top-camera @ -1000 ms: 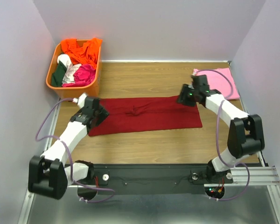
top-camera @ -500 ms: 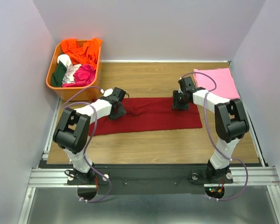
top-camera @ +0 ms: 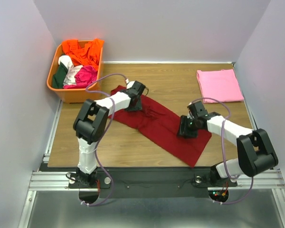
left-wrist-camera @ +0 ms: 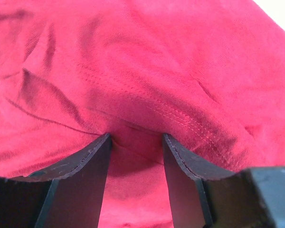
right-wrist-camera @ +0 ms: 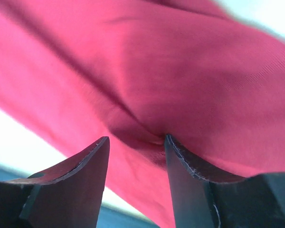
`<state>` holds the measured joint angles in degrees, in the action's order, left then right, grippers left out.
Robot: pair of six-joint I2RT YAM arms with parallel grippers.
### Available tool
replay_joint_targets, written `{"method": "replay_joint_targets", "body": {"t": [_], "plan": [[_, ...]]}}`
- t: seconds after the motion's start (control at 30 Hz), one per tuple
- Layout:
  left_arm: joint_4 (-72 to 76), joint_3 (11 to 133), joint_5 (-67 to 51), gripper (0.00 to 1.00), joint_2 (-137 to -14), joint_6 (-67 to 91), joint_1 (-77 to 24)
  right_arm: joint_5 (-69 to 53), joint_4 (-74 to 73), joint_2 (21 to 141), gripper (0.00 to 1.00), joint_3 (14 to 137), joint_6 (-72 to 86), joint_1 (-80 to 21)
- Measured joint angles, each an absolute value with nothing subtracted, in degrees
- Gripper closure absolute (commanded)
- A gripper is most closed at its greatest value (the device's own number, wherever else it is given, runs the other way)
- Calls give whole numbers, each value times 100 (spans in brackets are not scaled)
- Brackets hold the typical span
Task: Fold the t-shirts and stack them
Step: Fold the tshirt
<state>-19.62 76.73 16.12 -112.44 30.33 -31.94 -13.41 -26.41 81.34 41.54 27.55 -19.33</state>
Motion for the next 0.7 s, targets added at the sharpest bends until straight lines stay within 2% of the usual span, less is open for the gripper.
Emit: {"method": "replay_joint_targets", "body": {"t": [0.27, 0.43, 0.53, 0.7], "plan": [[-2206, 10287, 1673, 41, -12982, 2161, -3350, -1852, -3039, 8108, 42, 4049, 3588, -3186], [-2425, 11813, 1745, 39, -13926, 1647, -3286, -1984, -2849, 8674, 42, 4471, 3968, -3658], [-2429, 12468, 1710, 39, -14335, 1439, -3157, -2001, -2709, 9083, 42, 4821, 4093, -3809], [-2143, 12798, 1590, 39, -14577, 1229, -2786, -1927, -2495, 9874, 42, 5690, 4274, -3975]]}}
